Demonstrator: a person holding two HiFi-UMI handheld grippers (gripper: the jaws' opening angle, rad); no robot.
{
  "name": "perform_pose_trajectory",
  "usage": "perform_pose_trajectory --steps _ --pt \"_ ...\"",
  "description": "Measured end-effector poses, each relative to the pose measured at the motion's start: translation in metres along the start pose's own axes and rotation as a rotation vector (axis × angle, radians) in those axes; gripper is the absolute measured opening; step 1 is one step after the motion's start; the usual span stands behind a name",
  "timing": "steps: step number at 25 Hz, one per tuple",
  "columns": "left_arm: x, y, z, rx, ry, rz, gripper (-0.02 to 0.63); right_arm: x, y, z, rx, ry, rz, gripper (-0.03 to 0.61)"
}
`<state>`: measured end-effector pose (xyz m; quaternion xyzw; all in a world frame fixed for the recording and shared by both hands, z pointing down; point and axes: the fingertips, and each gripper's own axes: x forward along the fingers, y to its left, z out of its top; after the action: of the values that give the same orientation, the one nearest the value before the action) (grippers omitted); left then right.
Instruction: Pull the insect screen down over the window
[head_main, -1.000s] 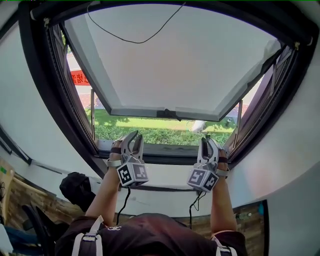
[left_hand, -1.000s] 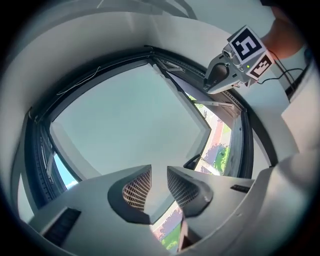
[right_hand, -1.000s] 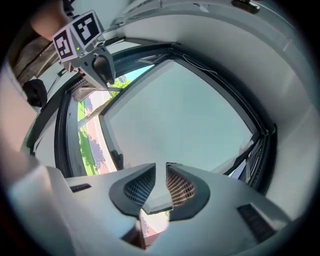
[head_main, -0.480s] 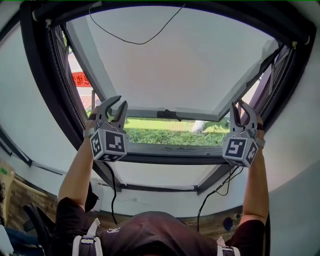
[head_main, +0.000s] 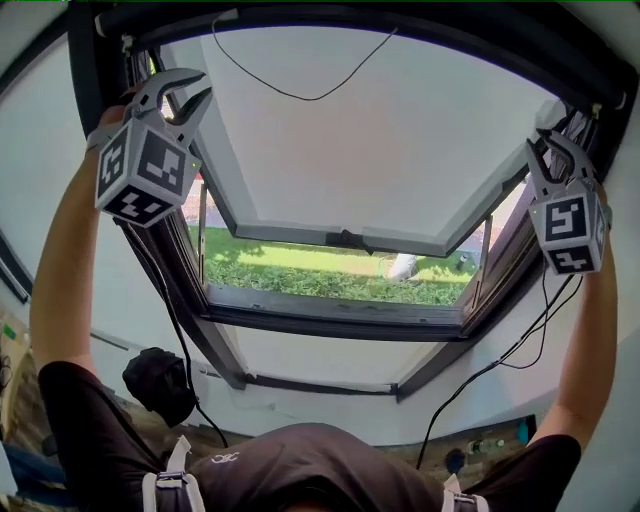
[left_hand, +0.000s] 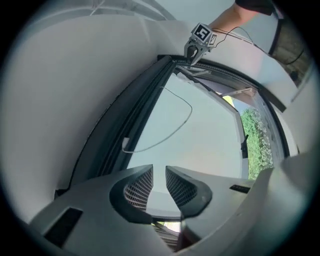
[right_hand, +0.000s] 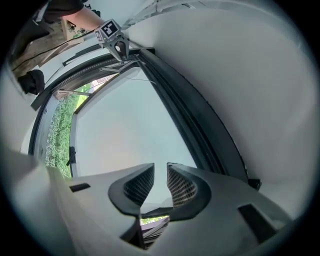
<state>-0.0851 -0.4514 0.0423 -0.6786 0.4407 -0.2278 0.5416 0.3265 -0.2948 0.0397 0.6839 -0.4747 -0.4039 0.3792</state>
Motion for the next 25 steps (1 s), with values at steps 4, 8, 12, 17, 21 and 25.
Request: perform_pose_trajectory --steps 4,8,12,17,21,25 --pt "-0.004 0.044 0.015 0.064 -0.028 -0.049 0.095 0.005 -0.039 0.015 -0.005 0.027 0.048 0.084" --pt "0.002 0.078 0.01 0.122 0.037 -0.086 0.084 0.011 -0.07 0.021 -0.033 0.071 0.078 0.07" --pt "0.011 0.091 0.004 0.177 0.124 -0.139 0.08 0.018 -0.081 0.022 -0.06 0.131 0.148 0.06" --pt "0.023 0.091 0.003 0.212 0.178 -0.165 0.077 0.03 -0.087 0.024 -0.056 0.169 0.178 0.061" --pt "0.033 0.084 -0.003 0.219 0.211 -0.193 0.052 0.042 -0.085 0.016 -0.06 0.212 0.203 0.064" --pt "0.04 0.08 -0.01 0.19 0.22 -0.222 0.048 0.053 -0.081 0.003 -0.141 0.278 0.2 0.058"
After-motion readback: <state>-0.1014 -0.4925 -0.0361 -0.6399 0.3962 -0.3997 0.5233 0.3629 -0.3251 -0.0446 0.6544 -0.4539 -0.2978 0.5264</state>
